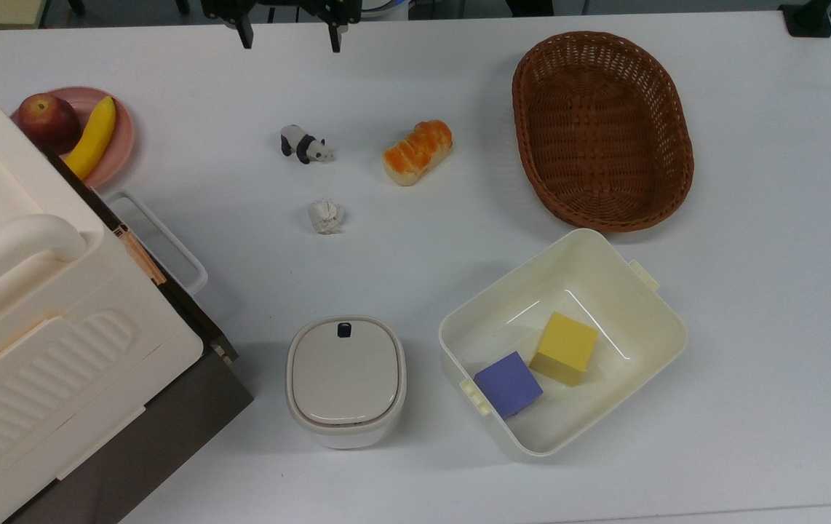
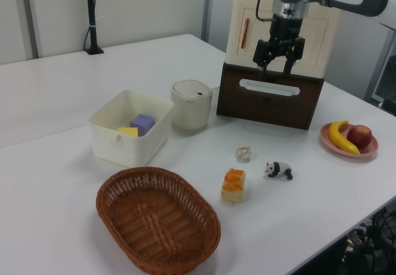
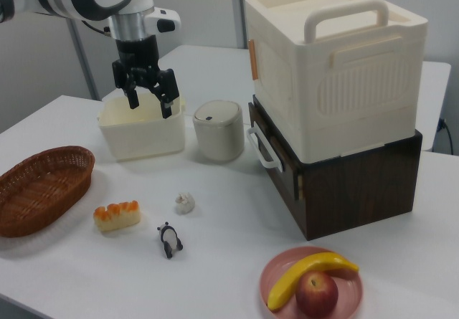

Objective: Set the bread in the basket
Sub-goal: 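Move the open gripper from rest toward the orange-topped bread roll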

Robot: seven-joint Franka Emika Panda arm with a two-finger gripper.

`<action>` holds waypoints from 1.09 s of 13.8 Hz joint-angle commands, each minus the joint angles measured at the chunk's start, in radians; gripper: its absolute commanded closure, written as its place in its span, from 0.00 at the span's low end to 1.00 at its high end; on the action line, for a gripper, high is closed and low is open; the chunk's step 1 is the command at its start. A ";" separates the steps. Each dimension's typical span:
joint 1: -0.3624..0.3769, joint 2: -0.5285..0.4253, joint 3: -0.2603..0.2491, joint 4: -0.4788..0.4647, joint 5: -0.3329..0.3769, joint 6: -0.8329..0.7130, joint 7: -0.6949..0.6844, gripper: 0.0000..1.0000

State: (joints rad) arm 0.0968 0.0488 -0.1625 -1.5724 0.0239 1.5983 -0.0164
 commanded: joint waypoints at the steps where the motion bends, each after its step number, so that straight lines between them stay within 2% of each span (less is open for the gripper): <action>1: -0.055 -0.007 0.064 -0.015 0.014 -0.009 0.018 0.00; 4: -0.109 -0.012 0.139 -0.047 0.016 0.005 0.062 0.00; 5: -0.108 -0.012 0.147 -0.060 0.016 0.008 0.103 0.00; 11: -0.091 -0.006 0.152 -0.129 0.014 0.138 0.282 0.00; 15: -0.078 0.002 0.161 -0.187 0.016 0.199 0.472 0.00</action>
State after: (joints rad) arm 0.0061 0.0663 -0.0104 -1.6910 0.0241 1.7277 0.3244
